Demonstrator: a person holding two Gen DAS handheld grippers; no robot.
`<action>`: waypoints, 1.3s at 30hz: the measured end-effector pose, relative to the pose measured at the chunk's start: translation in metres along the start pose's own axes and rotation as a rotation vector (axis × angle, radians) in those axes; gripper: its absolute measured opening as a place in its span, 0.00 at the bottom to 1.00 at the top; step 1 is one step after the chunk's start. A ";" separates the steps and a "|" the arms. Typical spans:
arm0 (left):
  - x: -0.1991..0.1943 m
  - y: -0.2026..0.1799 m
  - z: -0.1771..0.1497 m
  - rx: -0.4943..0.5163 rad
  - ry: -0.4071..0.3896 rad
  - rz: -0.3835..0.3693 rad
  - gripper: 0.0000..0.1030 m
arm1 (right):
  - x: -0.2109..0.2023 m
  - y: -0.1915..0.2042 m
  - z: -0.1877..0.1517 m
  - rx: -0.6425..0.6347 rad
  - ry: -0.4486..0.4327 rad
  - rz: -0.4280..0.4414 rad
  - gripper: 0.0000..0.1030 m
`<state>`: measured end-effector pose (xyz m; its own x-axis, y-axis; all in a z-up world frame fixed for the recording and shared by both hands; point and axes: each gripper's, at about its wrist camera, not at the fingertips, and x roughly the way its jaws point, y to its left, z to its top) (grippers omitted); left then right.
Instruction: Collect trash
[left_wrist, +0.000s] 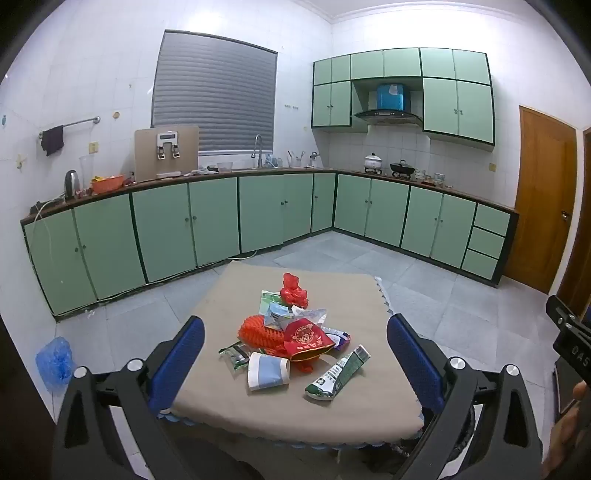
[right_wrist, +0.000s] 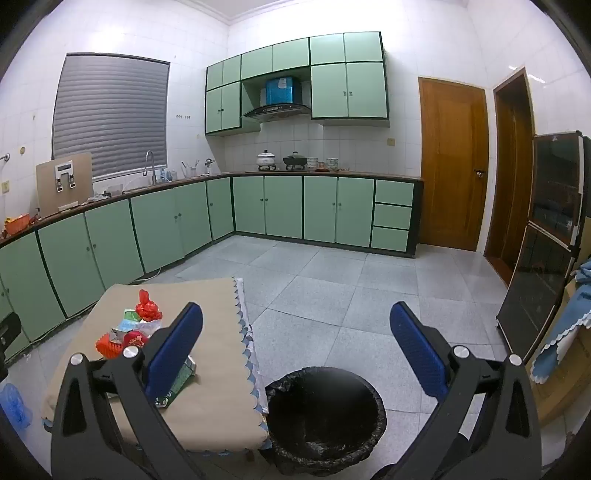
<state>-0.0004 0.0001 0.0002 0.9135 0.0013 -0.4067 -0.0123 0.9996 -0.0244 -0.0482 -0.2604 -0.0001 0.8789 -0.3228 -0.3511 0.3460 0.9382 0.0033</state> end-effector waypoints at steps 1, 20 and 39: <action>0.000 0.000 0.000 -0.001 0.000 -0.002 0.94 | 0.001 0.000 0.000 0.002 0.016 0.001 0.95; -0.003 0.003 0.001 -0.008 -0.002 -0.004 0.94 | 0.000 0.002 -0.001 0.002 0.002 -0.001 0.95; 0.001 -0.001 0.000 -0.009 -0.003 0.001 0.94 | -0.002 -0.001 0.001 0.001 0.001 0.004 0.95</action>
<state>0.0002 -0.0013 -0.0004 0.9149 0.0026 -0.4036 -0.0172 0.9993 -0.0325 -0.0505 -0.2609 0.0015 0.8798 -0.3192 -0.3523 0.3430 0.9393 0.0055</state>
